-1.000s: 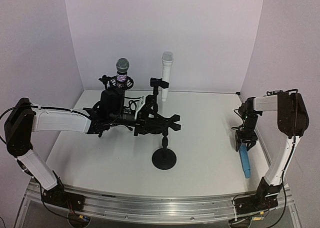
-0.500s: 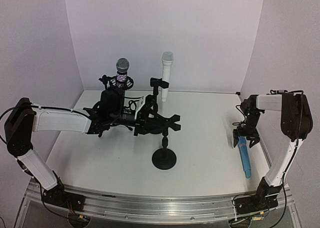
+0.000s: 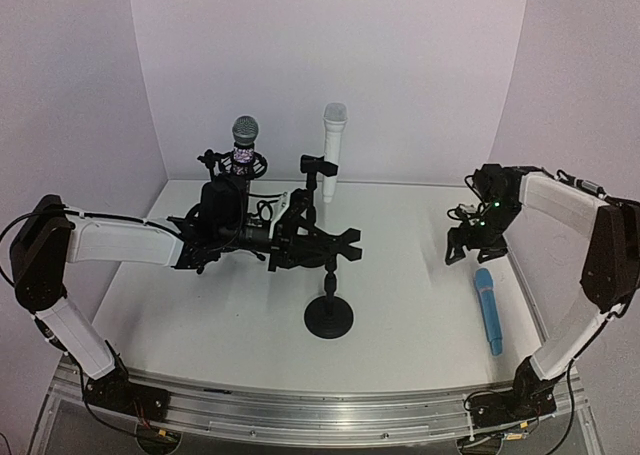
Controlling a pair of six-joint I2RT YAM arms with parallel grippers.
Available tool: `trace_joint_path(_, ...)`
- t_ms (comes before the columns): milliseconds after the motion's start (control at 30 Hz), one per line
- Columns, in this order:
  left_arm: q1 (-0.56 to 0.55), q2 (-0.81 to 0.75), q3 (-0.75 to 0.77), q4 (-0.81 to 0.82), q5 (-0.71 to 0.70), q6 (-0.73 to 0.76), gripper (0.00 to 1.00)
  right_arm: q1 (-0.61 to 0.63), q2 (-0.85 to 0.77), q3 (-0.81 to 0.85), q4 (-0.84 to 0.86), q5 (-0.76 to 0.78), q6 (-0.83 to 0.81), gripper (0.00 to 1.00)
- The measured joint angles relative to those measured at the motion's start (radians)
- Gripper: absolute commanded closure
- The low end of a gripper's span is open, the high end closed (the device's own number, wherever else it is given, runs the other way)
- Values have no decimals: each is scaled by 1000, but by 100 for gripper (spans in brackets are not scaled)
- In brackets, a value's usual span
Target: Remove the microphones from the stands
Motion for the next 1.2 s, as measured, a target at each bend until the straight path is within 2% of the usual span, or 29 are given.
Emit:
trace_joint_path(200,0,1,-7,21,3,-16,39,169,-74,2,84,-126,-58,9)
trace_joint_path(433,2,1,-12,72,19,-28,25,206,-153,-7,199,-217,-93,9)
trace_joint_path(600,2,-3,-14,92,21,-30,1,252,-236,-110,346,-311,-146,9)
trace_joint_path(767,9,-77,-79,96,7,-36,0,328,-437,-478,761,-442,-168,12)
trace_joint_path(867,16,-154,-123,95,-16,-53,0,391,-445,-602,967,-441,-158,14)
trace_joint_path(1067,24,-302,-200,90,-113,-108,0,553,-277,-628,1362,-375,-143,15)
trace_joint_path(1200,33,-356,-258,78,-193,-149,1,607,-121,-605,1549,-362,-127,15)
